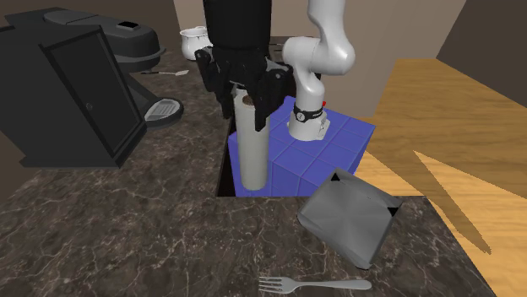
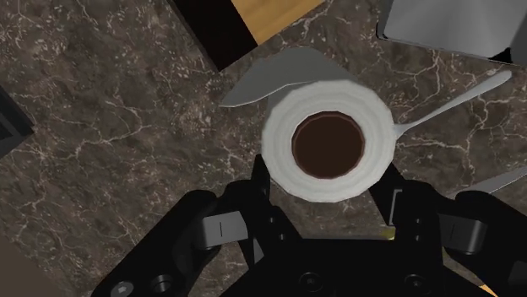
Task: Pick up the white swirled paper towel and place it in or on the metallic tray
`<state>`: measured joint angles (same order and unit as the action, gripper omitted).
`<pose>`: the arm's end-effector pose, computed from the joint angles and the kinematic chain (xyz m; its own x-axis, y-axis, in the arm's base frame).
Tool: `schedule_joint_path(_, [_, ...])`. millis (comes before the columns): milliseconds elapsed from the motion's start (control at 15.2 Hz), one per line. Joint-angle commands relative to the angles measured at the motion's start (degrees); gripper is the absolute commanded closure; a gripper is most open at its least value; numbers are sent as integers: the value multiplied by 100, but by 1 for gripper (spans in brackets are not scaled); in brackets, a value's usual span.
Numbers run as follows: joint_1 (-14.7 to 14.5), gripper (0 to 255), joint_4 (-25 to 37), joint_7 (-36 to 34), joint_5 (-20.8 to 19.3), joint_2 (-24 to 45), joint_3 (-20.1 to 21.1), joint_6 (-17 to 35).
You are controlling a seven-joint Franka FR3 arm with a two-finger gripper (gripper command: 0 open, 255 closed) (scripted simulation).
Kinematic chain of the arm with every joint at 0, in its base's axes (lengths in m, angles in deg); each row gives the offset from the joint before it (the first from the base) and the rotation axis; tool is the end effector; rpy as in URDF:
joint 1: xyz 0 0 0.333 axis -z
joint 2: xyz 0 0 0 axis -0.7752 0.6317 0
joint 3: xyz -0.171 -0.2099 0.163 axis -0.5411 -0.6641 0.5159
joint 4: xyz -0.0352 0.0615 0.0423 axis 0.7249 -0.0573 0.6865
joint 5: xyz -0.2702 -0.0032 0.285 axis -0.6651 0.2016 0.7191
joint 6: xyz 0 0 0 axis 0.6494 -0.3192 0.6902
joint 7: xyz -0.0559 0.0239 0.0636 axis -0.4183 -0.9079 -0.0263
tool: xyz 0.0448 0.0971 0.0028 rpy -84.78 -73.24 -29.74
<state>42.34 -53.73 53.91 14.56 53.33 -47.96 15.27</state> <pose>0.5156 0.1266 0.5520 0.9914 0.1309 -0.0073 0.1311 -0.9909 0.0289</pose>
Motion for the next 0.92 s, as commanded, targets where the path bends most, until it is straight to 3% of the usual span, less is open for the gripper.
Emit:
schedule_joint_path(0, [-105, 255, -106, -222, 33, -189, 123, -89])
schedule_joint_path(858, [-796, 255, 51, -1793, 343, -792, 1069, -844])
